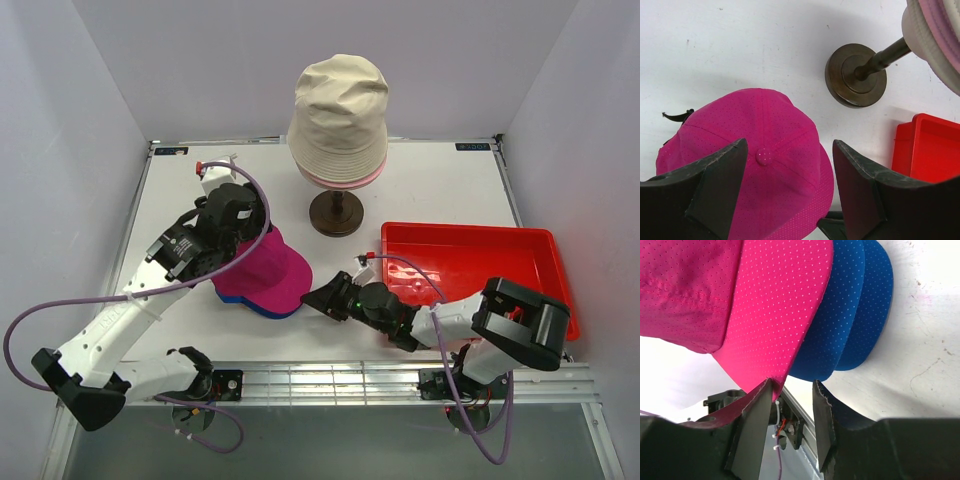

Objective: Stack the hats

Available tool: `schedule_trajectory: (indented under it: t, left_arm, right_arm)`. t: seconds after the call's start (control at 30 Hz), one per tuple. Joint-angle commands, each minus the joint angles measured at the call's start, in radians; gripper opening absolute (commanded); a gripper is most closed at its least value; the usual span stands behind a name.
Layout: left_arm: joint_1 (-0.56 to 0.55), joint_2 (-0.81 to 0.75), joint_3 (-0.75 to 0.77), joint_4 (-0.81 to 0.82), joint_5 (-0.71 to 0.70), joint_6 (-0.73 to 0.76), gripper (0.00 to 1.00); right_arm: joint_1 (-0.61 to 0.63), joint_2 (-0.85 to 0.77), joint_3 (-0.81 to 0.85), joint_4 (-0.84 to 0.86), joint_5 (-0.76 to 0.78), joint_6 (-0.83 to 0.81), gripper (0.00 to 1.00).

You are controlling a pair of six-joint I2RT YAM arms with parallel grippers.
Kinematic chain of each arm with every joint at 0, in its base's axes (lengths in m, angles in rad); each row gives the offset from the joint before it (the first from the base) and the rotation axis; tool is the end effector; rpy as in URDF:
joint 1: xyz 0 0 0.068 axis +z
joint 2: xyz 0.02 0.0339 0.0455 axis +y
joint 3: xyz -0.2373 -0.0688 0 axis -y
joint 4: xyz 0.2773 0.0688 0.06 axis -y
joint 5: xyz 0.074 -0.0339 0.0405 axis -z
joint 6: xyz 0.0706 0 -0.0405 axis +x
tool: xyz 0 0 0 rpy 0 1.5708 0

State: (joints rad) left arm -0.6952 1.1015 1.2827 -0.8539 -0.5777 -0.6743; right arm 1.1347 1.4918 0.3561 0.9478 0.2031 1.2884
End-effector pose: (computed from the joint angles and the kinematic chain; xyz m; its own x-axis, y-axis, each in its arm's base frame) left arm 0.2388 -0.1490 0.3512 -0.5040 -0.2607 -0.8234 -0.1358 0.9654 -0.2225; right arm 0.1452 0.2779 0.0971 -0.7942 0.5226 -0.3099 -0.1483 0.3279 0.9330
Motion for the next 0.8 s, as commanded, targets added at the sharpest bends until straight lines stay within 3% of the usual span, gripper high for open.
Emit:
schedule_trajectory:
  t: [0.0,0.33,0.77]
  left_arm:
    - [0.006,-0.037,-0.017,0.009,0.015,-0.004,0.79]
    - [0.006,-0.075,0.001,0.009,0.026,0.021,0.78]
    - [0.006,-0.072,0.164,-0.013,0.102,0.076,0.8]
  right_arm:
    - [0.008,-0.045,0.05,-0.104,0.038,-0.063,0.44]
    - [0.014,-0.099,0.109,-0.268,0.051,-0.109,0.44]
    - [0.014,-0.353,0.311,-0.814,0.125,-0.268,0.53]
